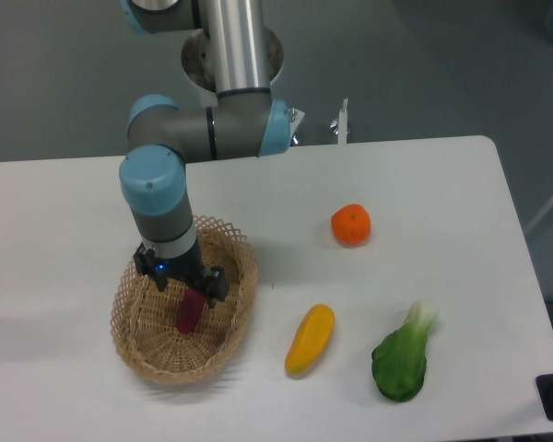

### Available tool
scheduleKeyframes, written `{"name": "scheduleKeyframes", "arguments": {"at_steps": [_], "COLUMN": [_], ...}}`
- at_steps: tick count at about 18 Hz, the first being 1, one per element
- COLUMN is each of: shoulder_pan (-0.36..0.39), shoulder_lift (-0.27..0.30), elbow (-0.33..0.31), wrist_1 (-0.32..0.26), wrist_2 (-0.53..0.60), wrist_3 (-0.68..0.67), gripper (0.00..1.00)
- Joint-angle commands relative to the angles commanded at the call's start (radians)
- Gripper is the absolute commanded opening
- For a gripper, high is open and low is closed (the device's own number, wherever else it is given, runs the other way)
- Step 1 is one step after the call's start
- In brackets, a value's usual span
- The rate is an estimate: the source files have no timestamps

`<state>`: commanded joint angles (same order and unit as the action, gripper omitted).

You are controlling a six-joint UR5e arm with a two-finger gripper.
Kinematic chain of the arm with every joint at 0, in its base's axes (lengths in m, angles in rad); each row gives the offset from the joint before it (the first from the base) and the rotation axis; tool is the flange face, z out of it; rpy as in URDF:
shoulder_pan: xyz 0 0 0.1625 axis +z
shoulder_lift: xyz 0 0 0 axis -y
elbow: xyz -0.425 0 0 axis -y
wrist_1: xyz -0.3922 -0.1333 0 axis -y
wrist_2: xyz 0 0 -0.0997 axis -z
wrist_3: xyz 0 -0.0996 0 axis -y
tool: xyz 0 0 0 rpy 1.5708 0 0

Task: Pick up the sweet potato from the basket
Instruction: 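Close the gripper on the purple sweet potato inside the basket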

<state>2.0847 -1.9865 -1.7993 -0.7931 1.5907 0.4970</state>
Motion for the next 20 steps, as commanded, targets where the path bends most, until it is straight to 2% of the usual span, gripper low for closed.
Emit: {"name": "scheduleKeyframes", "arguments": {"at_steps": [12, 13, 15, 16, 19, 20], "shoulder_pan": [-0.002, -0.002, -0.002, -0.002, -0.002, -0.002], "shoulder_lift": [-0.051, -0.051, -0.052, -0.052, -0.048, -0.046], "elbow": [0.011, 0.011, 0.011, 0.011, 0.012, 0.012], "wrist_1": [0.002, 0.002, 0.0, 0.0, -0.001, -0.002], "wrist_2": [0.009, 0.021, 0.025, 0.026, 0.026, 0.026], "wrist_3": [0.009, 0.011, 0.011, 0.011, 0.014, 0.017], "gripper": [1.0, 0.93, 0.67, 0.58, 0.37, 0.34]}}
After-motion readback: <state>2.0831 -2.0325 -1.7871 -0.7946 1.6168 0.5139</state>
